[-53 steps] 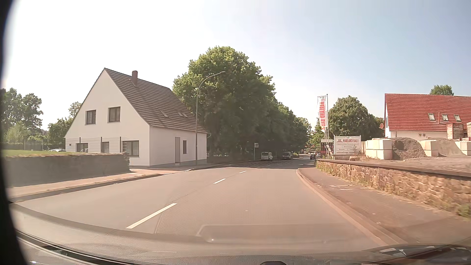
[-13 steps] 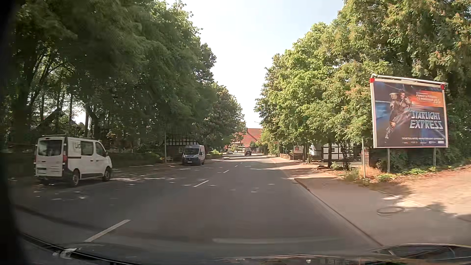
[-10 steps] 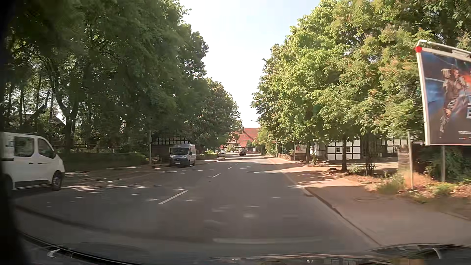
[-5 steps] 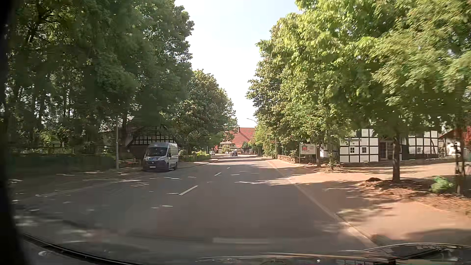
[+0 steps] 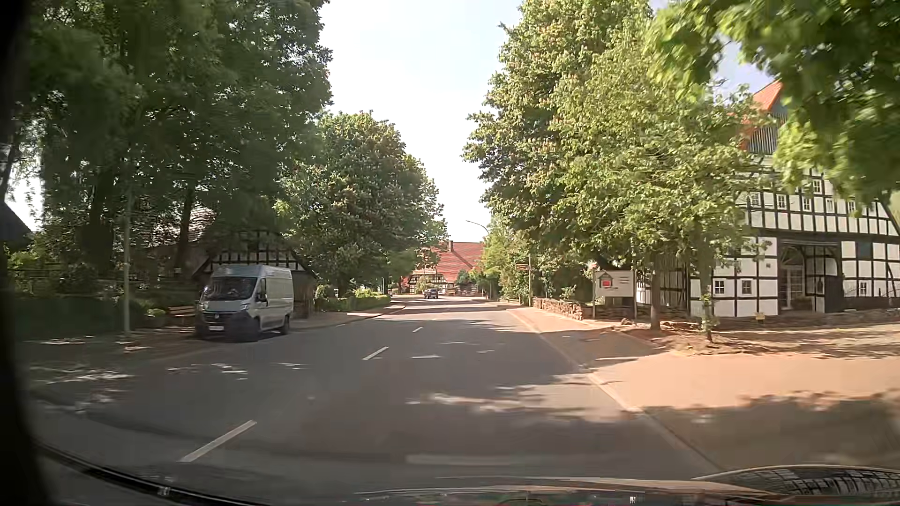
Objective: Follow the waypoints while adhering to traffic rules and regulations
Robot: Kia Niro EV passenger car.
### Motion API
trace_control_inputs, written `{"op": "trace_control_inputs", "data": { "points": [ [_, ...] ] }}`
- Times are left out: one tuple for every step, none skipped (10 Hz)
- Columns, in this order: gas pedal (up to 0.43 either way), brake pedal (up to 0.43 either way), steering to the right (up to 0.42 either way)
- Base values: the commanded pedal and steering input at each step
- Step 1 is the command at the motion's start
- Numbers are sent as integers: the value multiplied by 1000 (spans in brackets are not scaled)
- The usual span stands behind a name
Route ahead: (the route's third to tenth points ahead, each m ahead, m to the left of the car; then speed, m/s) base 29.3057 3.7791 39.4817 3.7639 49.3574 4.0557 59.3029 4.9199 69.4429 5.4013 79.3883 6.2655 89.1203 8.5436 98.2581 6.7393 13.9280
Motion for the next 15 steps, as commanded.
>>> {"op": "trace_control_inputs", "data": {
  "points": [
    [118, 0, 3],
    [118, 0, 3],
    [118, 0, 3],
    [118, 0, 2],
    [118, 0, 1],
    [118, 0, -1],
    [118, 0, -3],
    [118, 0, -4],
    [118, 0, -5],
    [118, 0, -6],
    [110, 0, -6],
    [110, 0, -6],
    [87, 0, -6],
    [79, 0, -6],
    [67, 0, -8]
  ]
}}
